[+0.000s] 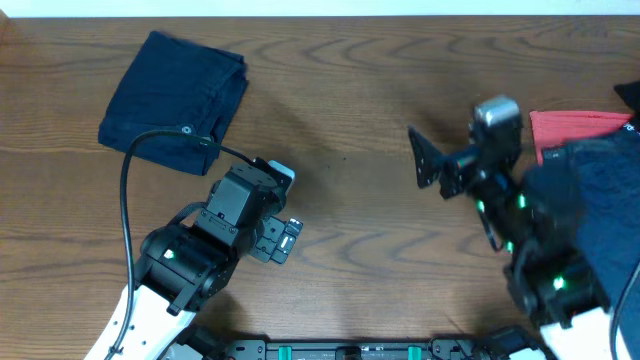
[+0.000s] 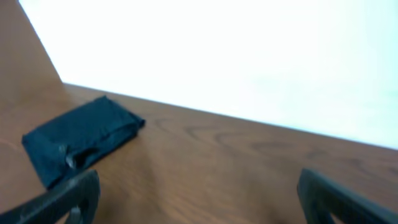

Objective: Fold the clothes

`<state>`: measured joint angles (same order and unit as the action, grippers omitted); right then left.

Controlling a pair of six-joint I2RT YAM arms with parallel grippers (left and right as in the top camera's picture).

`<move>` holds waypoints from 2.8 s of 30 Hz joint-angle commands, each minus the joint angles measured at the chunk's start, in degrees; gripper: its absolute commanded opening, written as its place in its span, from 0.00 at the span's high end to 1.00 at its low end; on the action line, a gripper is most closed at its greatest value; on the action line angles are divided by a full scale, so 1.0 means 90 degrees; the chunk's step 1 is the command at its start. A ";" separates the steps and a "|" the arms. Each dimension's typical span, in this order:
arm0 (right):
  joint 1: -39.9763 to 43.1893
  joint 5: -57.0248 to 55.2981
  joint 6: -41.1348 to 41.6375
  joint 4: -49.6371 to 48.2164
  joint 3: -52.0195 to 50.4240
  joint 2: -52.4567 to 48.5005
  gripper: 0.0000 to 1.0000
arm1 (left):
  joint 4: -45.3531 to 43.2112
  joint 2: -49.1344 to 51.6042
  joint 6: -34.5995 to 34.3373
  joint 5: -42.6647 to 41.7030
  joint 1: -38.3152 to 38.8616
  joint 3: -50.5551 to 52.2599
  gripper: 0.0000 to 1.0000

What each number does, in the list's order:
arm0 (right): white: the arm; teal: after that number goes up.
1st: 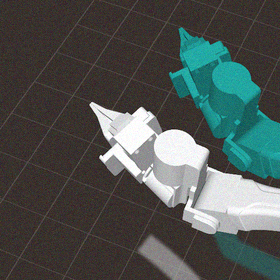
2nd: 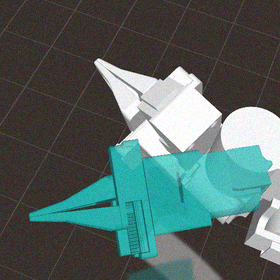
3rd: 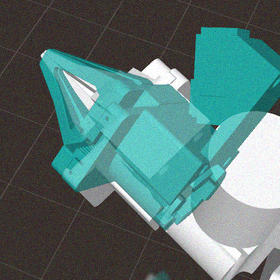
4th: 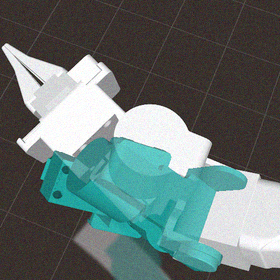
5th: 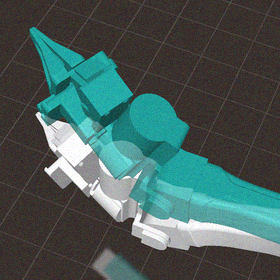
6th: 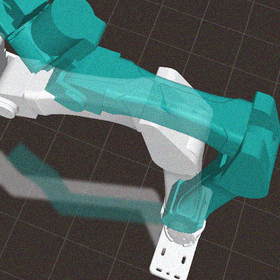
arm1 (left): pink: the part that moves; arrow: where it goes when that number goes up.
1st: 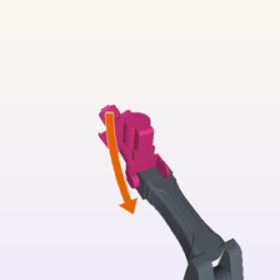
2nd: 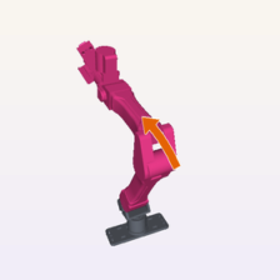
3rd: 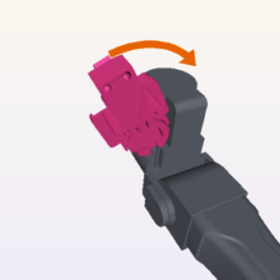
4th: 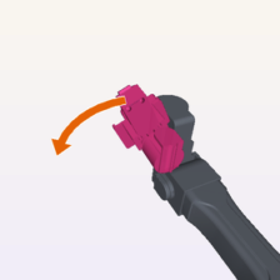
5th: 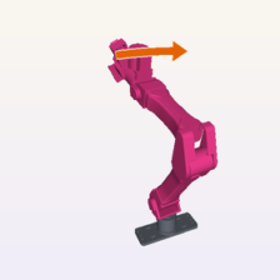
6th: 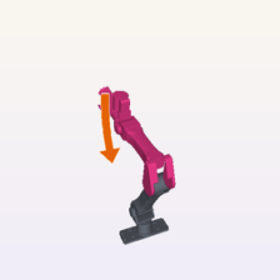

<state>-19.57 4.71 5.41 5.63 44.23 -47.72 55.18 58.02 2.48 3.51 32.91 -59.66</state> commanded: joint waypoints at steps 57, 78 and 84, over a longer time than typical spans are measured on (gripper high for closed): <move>0.0095 -0.0180 -0.0036 -0.0177 -0.4879 0.5248 0.01 | -0.0044 -0.0758 0.0034 0.0364 -0.0172 0.0338 0.02; 0.0095 -0.0180 -0.0036 -0.0177 -0.4879 0.5248 0.01 | -0.4381 -0.5374 0.0029 -0.0168 -0.2873 0.3410 0.02; 0.0095 -0.0180 -0.0036 -0.0177 -0.4879 0.5248 0.01 | -0.4386 -0.6118 0.0029 -0.0840 -0.3230 0.4146 0.02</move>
<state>-19.22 2.81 5.39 3.84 0.40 -0.71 16.08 5.52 2.66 0.14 4.86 -24.14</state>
